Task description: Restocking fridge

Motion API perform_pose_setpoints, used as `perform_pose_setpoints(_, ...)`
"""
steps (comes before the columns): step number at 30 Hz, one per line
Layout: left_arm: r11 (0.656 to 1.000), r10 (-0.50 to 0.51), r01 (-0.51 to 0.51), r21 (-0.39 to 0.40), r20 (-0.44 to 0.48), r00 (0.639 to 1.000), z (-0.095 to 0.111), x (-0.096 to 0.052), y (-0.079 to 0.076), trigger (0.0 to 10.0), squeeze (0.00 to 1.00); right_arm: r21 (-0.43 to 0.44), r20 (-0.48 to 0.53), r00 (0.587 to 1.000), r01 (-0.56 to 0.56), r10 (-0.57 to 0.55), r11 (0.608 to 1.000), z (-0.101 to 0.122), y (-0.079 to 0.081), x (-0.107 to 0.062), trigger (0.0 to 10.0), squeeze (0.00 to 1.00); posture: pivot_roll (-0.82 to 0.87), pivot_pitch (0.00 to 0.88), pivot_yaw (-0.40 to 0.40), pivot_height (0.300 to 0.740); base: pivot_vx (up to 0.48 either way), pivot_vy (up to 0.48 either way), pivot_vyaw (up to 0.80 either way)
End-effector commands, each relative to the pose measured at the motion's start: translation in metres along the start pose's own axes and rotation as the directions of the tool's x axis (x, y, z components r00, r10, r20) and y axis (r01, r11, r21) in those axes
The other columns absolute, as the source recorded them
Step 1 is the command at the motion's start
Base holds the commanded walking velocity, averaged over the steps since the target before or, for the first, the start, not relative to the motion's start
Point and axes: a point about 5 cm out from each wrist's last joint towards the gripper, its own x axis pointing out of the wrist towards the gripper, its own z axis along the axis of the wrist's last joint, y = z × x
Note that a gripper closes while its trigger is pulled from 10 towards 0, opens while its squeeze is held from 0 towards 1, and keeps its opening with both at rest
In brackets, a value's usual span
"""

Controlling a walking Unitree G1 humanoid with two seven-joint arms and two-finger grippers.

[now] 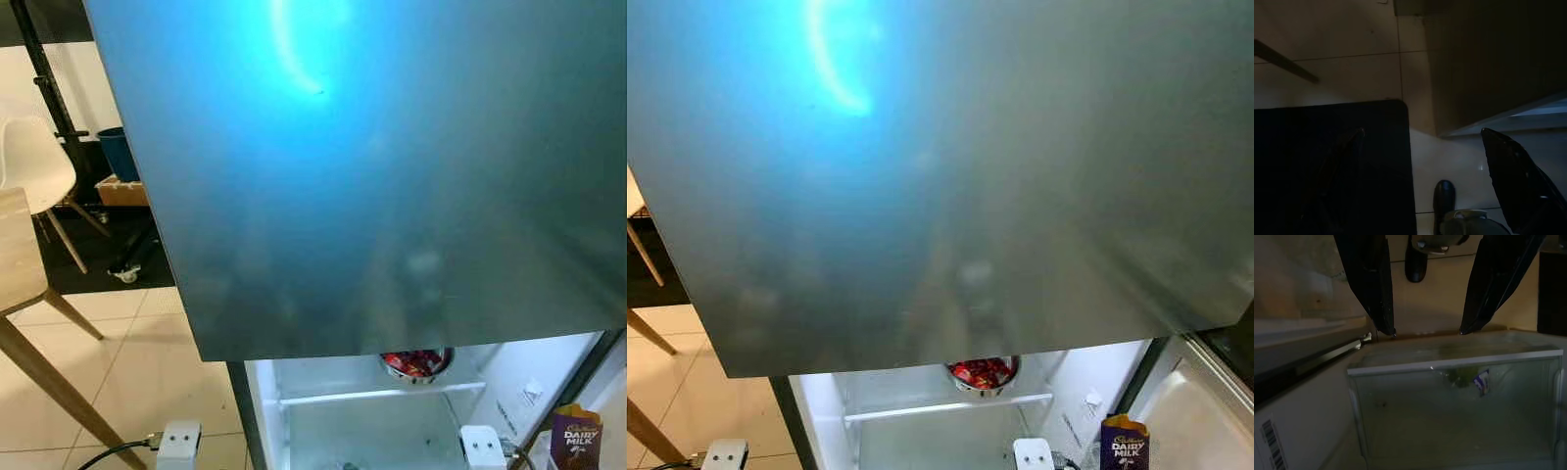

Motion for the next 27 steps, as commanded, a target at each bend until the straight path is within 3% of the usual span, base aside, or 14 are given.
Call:
perform_pose_setpoints(1, 1.000, 0.010, -0.010, 0.014, -0.032, 0.999, -0.0104, -0.0026, 0.0003, 10.0, 0.00, 0.024, -0.019, 1.000, 0.016, -0.016, 1.000, -0.0056, -0.0009, -0.0015, 10.0, 0.00, -0.01, 0.051, 0.003, 0.740, 0.000, 0.000, 0.00)
perform_pose_setpoints(27, 0.999, 0.032, -0.032, 0.002, -0.049, 0.998, -0.0114, -0.0010, -0.0005, 10.0, 0.00, 0.038, -0.024, 0.999, 0.026, -0.025, 0.999, -0.0064, -0.0090, -0.0024, 10.0, 0.00, -0.04, 0.068, 0.021, 0.740, 0.000, 0.000, 0.00)
